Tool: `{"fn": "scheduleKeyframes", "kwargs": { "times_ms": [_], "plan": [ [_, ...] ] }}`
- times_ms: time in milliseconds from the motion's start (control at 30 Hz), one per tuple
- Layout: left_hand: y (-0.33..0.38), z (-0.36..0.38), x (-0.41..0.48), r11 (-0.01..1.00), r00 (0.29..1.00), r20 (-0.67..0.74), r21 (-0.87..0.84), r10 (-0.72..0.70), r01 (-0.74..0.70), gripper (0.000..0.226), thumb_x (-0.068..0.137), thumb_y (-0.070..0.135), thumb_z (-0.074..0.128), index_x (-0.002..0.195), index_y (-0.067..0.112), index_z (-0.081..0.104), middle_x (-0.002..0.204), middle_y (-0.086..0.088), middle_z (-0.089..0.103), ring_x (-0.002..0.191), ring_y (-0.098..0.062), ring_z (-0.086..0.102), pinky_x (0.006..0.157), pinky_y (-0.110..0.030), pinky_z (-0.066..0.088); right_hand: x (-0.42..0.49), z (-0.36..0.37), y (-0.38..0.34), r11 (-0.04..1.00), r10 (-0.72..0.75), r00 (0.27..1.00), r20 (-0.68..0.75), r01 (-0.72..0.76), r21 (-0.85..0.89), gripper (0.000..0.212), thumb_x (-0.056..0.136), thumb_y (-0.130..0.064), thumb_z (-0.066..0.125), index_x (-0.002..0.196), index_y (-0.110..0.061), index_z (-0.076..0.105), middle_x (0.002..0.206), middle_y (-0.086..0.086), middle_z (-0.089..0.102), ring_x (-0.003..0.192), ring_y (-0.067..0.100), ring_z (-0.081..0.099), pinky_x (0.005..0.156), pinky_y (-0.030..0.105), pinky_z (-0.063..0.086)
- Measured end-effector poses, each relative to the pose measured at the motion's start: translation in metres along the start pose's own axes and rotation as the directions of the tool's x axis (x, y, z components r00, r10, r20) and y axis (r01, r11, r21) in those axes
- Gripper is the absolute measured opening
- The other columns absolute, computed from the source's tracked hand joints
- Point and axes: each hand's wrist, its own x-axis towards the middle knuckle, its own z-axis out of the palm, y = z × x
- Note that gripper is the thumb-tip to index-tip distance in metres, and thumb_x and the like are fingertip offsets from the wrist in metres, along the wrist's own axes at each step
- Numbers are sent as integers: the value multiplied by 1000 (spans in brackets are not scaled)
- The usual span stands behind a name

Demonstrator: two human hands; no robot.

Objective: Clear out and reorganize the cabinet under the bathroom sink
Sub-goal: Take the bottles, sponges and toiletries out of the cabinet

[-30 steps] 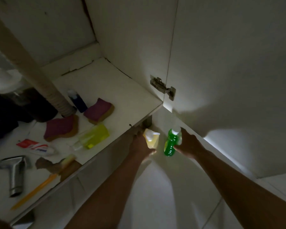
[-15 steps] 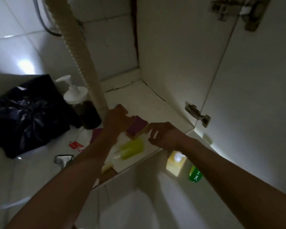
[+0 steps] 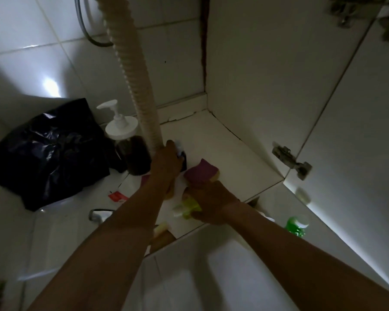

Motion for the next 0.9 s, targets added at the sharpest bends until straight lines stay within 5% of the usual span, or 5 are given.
{"fn": "scheduleKeyframes", "kwargs": {
  "times_ms": [200,400,533,633,900],
  "plan": [
    [2,-4,0,998,1000,12,-62,26,-25,47,94,25,64,127,-1,42,106,-15,61,93,-29,62,67,-29,45,-33,-27,21,944,125,988,-87,-92,316,61,84,-48,71,136,-30,45,125,-4,57,108,18,60,89,34,52],
    [32,-18,-32,963,967,-240,-231,83,-140,42,87,32,72,114,4,58,89,3,63,82,-15,63,62,-14,45,-79,-42,48,892,220,955,-201,-113,438,44,73,-42,82,101,-29,51,95,-10,63,76,8,65,65,26,54],
    [57,-16,-58,978,989,9,-144,150,-148,58,75,41,82,119,9,64,107,-5,71,95,-22,68,84,-37,55,-108,-26,68,872,278,959,-58,-226,434,52,75,-41,81,117,-28,54,101,-8,67,86,8,65,78,28,55],
    [72,-2,-89,972,943,237,-101,232,-214,61,68,52,83,111,13,67,106,2,66,99,-17,64,84,-29,50,-125,-1,83,857,342,938,54,-335,392,68,76,-43,81,137,-26,54,110,-15,60,106,9,63,86,16,48],
    [51,91,-179,985,823,542,-91,171,-145,36,62,34,83,93,20,70,86,4,73,87,-12,68,76,-25,53,-140,109,101,726,614,779,125,-620,297,62,78,-37,77,133,-18,57,131,6,62,119,24,59,90,27,47]
  ]
}}
